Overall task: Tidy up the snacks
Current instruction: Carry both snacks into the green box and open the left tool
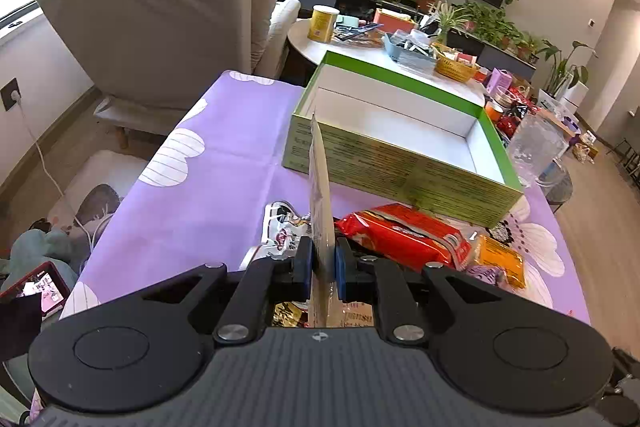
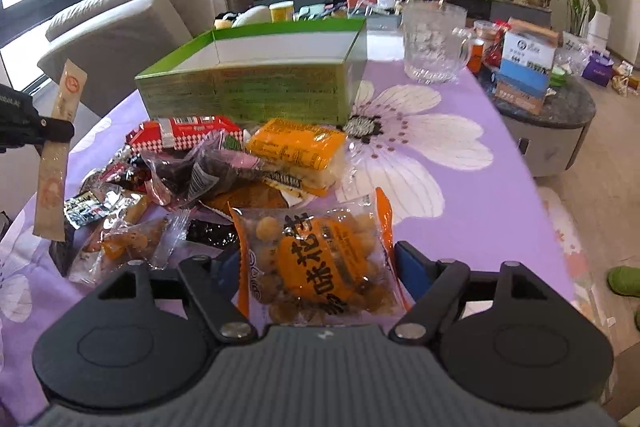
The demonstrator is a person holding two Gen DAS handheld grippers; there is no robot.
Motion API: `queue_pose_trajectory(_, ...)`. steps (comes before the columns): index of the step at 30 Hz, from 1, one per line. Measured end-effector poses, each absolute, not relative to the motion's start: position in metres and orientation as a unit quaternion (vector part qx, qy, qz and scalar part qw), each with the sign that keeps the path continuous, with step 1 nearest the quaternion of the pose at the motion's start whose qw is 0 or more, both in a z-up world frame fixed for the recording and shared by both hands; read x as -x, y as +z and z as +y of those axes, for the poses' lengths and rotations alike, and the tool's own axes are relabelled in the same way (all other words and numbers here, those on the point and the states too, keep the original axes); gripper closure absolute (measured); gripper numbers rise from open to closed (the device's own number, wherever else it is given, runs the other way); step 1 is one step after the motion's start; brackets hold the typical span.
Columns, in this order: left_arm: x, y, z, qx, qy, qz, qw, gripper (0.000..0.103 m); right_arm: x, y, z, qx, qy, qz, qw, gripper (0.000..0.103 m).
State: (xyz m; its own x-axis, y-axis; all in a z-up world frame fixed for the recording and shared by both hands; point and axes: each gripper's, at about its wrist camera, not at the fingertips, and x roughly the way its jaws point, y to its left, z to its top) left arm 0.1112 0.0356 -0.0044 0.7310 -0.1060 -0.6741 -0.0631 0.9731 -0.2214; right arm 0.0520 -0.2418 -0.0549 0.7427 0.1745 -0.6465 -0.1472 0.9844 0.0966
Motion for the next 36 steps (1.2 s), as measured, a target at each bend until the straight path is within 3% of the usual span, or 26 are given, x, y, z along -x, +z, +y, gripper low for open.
queue_pose_trajectory(18, -0.114, 0.014, 0.031, 0.104, -0.031, 0.336, 0.936, 0.092, -0.066, 0.004, -0.216, -0.050, 0.086, 0.258, 0.961, 0.036)
queue_pose_trajectory(36, -0.196, 0.041, 0.023, 0.076, -0.058, 0.289, 0.953, 0.092, -0.125, 0.031, -0.193, -0.023, 0.077, 0.217, 0.973, 0.036)
